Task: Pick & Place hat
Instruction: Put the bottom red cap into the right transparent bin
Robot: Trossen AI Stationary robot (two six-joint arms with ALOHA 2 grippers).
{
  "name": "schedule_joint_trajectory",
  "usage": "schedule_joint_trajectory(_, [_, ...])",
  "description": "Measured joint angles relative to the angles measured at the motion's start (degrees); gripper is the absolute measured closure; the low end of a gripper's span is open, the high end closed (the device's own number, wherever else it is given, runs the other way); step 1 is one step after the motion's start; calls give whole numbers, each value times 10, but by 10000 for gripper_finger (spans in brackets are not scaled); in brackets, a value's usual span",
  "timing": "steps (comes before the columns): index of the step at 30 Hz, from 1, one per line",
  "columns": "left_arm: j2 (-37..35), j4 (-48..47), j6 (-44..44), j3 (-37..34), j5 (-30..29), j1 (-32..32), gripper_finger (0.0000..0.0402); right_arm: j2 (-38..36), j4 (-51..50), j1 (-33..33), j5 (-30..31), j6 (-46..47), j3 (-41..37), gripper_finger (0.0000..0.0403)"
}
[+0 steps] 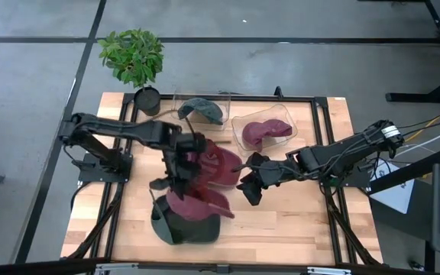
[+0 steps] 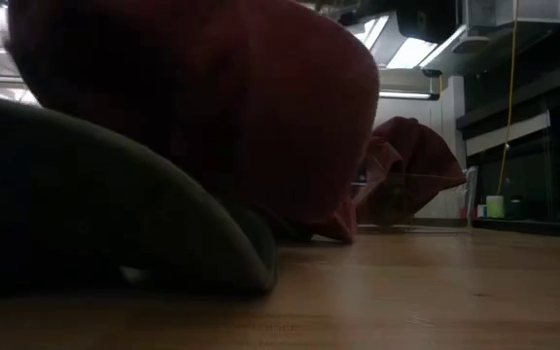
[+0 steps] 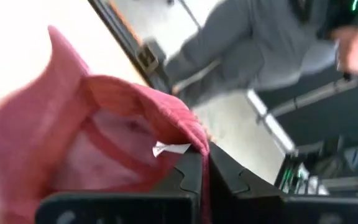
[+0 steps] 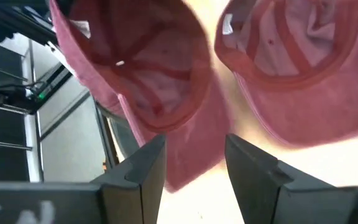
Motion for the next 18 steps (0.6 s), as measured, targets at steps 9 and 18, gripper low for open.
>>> schedule_joint_trajectory(9, [-56, 95, -126, 0, 49, 54, 398, 0, 78, 0, 29, -53, 0, 241])
schedule_joint_trajectory(18, [-103, 155, -240, 0, 96, 71, 398, -10, 149, -17, 30, -140, 34, 241])
